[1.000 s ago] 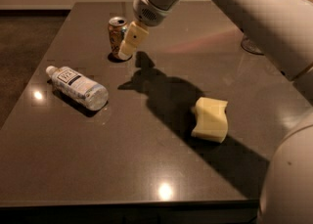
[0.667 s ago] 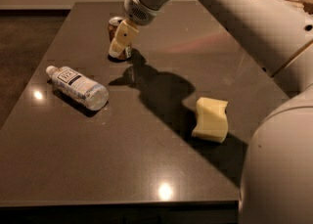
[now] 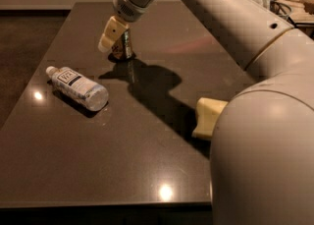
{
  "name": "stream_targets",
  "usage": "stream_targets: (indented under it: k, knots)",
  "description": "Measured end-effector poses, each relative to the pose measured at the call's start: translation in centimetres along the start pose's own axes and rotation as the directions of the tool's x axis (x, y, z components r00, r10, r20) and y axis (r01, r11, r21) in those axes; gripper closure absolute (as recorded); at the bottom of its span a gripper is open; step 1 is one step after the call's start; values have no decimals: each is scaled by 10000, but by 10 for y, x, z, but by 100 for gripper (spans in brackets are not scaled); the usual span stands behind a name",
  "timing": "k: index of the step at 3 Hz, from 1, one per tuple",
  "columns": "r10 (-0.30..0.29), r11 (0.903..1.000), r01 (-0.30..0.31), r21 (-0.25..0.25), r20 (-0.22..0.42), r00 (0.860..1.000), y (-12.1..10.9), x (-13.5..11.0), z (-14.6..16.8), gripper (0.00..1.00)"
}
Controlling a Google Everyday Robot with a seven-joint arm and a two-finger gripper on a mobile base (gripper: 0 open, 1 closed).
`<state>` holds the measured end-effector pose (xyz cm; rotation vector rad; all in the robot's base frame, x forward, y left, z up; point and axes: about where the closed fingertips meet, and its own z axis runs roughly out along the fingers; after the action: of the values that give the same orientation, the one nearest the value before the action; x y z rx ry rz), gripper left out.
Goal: Move orange can near sponge
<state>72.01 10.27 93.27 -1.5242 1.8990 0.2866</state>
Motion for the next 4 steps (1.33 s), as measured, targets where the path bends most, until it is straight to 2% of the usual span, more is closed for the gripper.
stream_targets:
  k: [1, 2, 3, 4]
  knots:
    - [14, 10000, -14, 34, -167, 9999, -6, 0, 7, 18]
    - [61, 9999, -58, 100, -316, 9995, -10, 8, 4, 41]
    - [-70, 9998, 76, 163, -352, 9994, -9, 12, -7, 64]
    - [-274, 9990, 282, 337, -227, 9994, 3, 16, -37, 88]
